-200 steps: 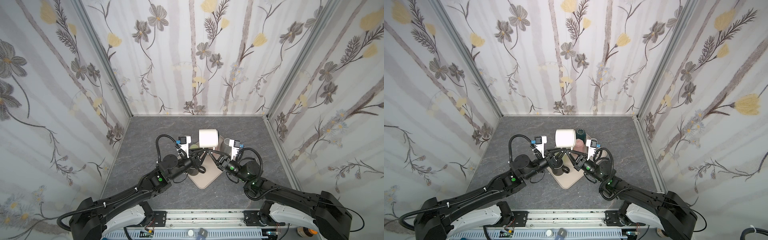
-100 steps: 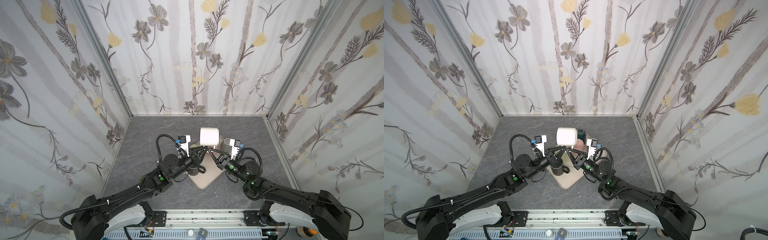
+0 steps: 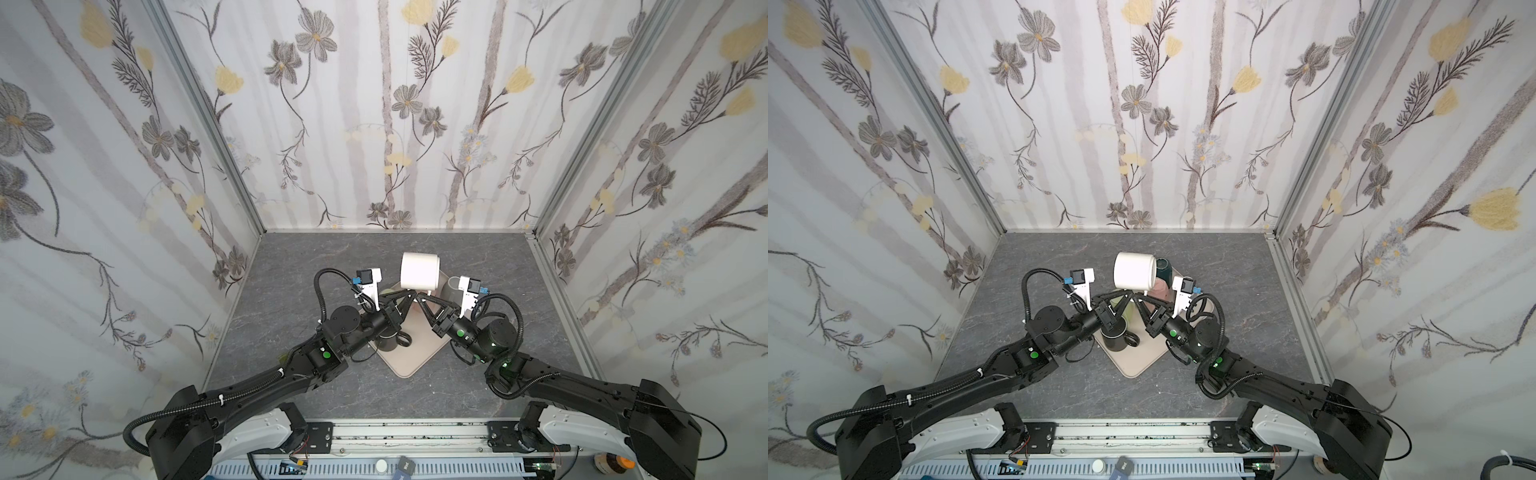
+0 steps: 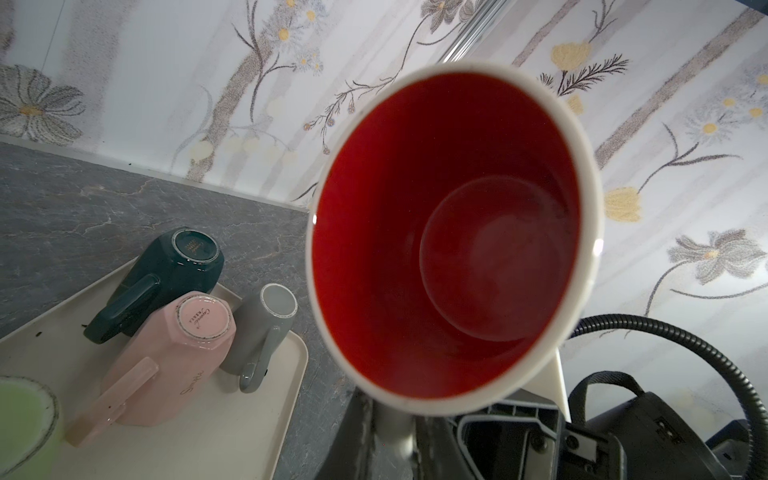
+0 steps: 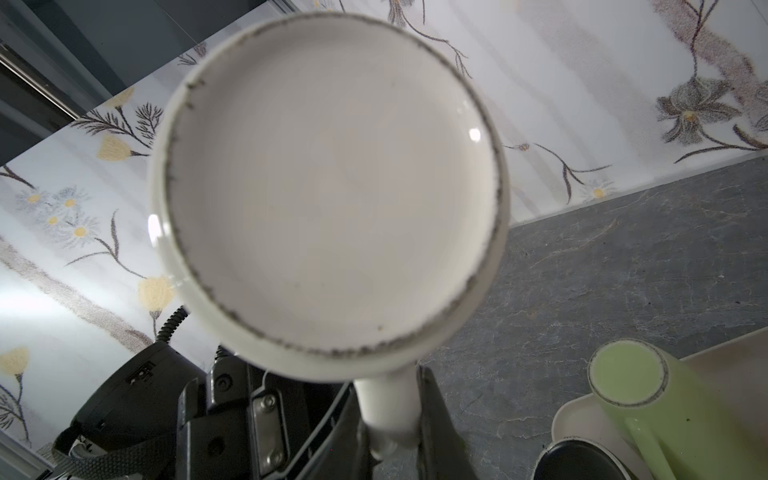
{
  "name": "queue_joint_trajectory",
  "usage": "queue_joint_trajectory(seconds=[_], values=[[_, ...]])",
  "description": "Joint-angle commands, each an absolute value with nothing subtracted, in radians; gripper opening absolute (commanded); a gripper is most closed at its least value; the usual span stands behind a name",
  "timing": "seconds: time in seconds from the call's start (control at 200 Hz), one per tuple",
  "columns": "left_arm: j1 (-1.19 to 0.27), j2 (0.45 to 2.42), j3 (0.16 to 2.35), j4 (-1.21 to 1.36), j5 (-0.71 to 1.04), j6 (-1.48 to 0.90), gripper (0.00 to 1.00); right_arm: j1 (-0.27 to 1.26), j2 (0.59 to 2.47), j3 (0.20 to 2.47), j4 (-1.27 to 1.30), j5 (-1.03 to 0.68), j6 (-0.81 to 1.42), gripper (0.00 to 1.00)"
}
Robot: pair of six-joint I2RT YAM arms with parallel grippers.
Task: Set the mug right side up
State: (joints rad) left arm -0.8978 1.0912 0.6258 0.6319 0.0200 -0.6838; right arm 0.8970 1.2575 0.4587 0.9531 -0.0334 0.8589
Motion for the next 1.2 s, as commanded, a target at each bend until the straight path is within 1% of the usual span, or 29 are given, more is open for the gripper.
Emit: queue_joint_trajectory(seconds=[0.0,0.21,0.425,0.535,0.655,0.779,0.924,0.989,1.054,1.154,1.199], values=[[-0.899,1.097,0.647,0.735,0.046,-0.678,0.00,0.907,1.269,0.472,0.929,-0.179,0.852,0.00],[-0.900,1.098,0.649,0.709,0.043,-0.668,0.00,0.907,1.272,0.471,0.925,-0.166,0.848,0.00],[-0.897,1.084,0.660,0.610,0.032,-0.622,0.00,0.904,1.260,0.456,0.920,-0.140,0.847,0.00],[-0.899,1.087,0.658,0.577,0.033,-0.612,0.00,0.904,1.245,0.442,0.943,-0.139,0.848,0.06],[-0.899,1.097,0.658,0.571,0.053,-0.607,0.00,0.904,1.236,0.442,0.937,-0.139,0.847,0.07],[-0.897,1.107,0.643,0.623,0.072,-0.598,0.00,0.903,1.244,0.439,0.944,-0.139,0.848,0.08],[-0.900,1.106,0.652,0.595,0.068,-0.586,0.00,0.903,1.244,0.424,0.963,-0.136,0.857,0.16],[-0.899,1.109,0.657,0.579,0.069,-0.582,0.00,0.902,1.240,0.420,0.965,-0.131,0.856,0.23],[-0.899,1.111,0.655,0.575,0.072,-0.574,0.00,0.902,1.235,0.415,0.966,-0.125,0.856,0.27],[-0.900,1.119,0.651,0.562,0.066,-0.560,0.00,0.902,1.226,0.405,0.966,-0.113,0.857,0.33],[-0.899,1.124,0.652,0.554,0.065,-0.552,0.00,0.902,1.221,0.398,0.965,-0.109,0.857,0.33]])
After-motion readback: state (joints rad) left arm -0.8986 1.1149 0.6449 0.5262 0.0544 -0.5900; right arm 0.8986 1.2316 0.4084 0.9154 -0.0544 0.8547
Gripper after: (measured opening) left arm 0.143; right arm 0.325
